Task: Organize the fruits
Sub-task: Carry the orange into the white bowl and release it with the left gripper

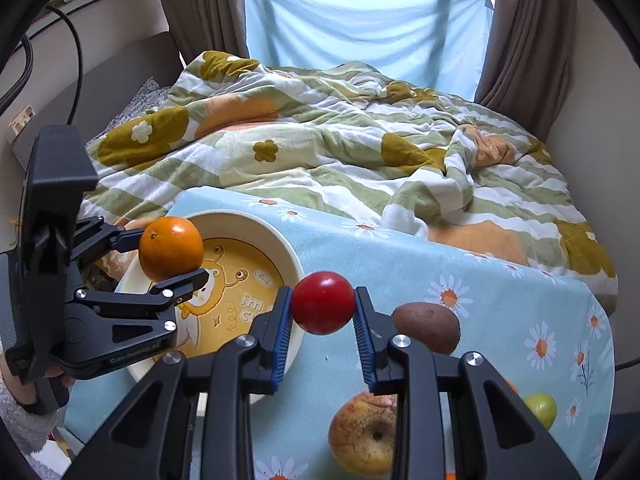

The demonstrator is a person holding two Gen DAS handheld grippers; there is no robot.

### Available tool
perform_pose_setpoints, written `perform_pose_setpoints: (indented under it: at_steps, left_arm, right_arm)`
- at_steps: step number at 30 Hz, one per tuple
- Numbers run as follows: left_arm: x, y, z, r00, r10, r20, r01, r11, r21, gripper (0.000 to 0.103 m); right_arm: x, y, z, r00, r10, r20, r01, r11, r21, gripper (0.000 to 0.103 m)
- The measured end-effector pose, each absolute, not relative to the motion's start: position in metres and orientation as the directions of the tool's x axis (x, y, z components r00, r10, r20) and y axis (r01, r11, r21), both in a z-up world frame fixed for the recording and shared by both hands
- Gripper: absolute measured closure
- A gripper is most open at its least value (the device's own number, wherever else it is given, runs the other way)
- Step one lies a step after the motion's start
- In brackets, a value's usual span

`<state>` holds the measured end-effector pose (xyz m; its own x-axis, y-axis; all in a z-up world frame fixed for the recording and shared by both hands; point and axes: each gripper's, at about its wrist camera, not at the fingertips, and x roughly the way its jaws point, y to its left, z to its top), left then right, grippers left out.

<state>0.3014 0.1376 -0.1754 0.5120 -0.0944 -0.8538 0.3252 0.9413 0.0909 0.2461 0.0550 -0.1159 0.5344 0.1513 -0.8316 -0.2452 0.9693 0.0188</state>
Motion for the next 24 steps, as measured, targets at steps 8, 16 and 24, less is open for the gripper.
perform_pose_setpoints:
  at_steps: [8, 16, 24]
  left_arm:
    - [0.319, 0.133, -0.196, 0.464, -0.093, -0.881, 0.338, 0.938, 0.079, 0.038]
    - [0.314, 0.126, -0.188, 0.511, -0.105, -0.853, 0.369, 0.923, 0.108, 0.0]
    - [0.304, 0.128, -0.173, 0.524, -0.088, -0.847, 0.355, 0.927, 0.123, 0.0]
  right_arm:
    - [0.269, 0.054, -0.128, 0.503, 0.156, -0.85, -0.274, 0.962, 0.014, 0.075]
    - [0.275, 0.052, -0.127, 0.502, 0.155, -0.851, -0.273, 0.962, 0.014, 0.075]
    - [0.274, 0.048, -0.126, 0.505, 0.143, -0.852, -0.282, 0.959, -0.007, 0.076]
